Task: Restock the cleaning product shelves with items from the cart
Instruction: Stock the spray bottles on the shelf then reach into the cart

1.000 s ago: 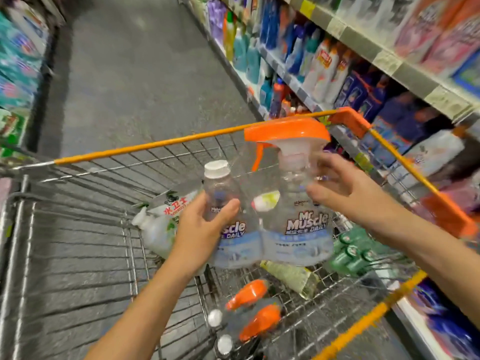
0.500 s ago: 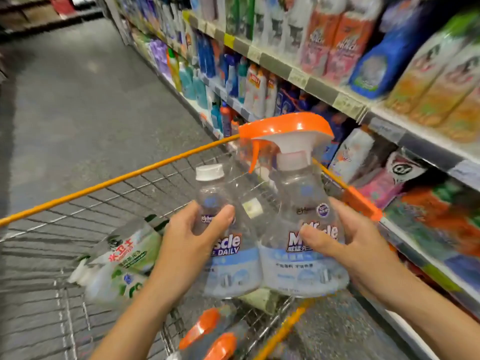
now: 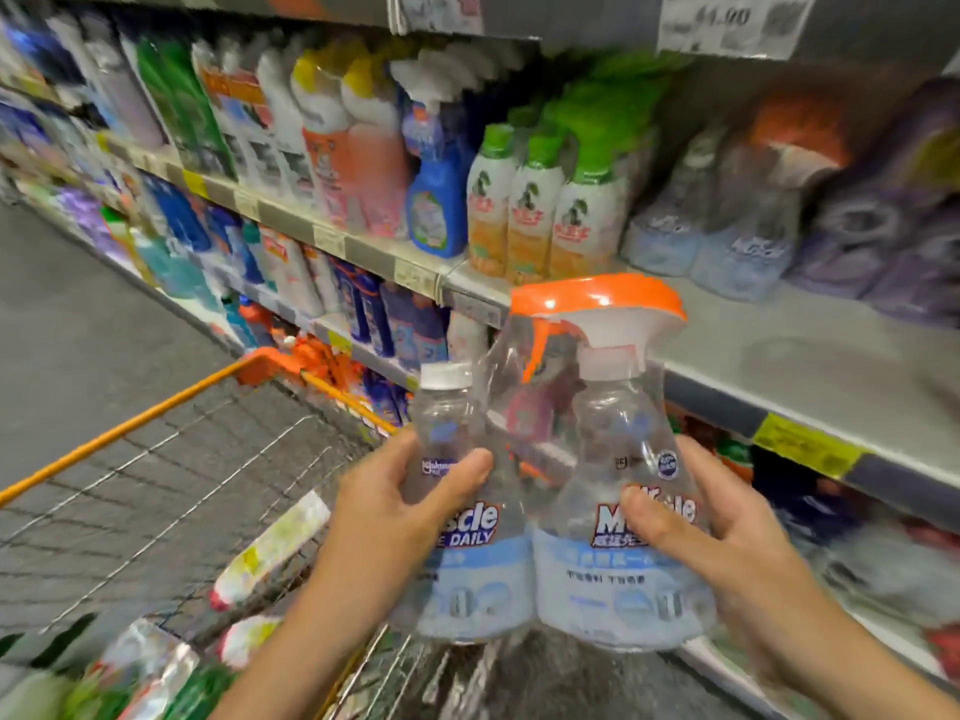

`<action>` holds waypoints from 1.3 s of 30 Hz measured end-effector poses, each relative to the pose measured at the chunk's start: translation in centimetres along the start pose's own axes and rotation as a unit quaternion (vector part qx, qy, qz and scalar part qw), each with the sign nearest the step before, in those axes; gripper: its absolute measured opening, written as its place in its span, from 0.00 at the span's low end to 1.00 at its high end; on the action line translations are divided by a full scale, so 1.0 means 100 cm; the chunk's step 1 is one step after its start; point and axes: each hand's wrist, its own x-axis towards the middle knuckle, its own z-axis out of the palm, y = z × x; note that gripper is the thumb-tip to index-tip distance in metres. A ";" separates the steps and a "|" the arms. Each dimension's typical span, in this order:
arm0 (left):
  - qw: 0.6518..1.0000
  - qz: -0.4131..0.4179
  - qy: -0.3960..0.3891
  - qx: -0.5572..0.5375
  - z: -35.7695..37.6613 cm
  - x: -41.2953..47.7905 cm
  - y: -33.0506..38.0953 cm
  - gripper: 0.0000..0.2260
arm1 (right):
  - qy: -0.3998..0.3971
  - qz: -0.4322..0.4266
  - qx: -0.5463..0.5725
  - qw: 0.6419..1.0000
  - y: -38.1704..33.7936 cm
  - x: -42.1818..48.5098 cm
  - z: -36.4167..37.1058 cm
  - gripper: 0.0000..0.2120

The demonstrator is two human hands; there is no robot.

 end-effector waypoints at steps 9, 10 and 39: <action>0.986 0.080 -0.139 0.053 0.062 0.075 -0.006 0.24 | 0.092 -0.032 -0.037 0.995 0.012 0.030 -0.066 0.17; 0.984 0.089 -0.146 0.057 0.069 0.087 -0.005 0.23 | 0.110 -0.036 -0.048 0.992 0.014 0.035 -0.073 0.15; 0.925 0.152 -0.269 0.222 0.188 0.269 -0.028 0.37 | 0.184 0.045 -0.286 0.939 0.042 0.149 -0.178 0.33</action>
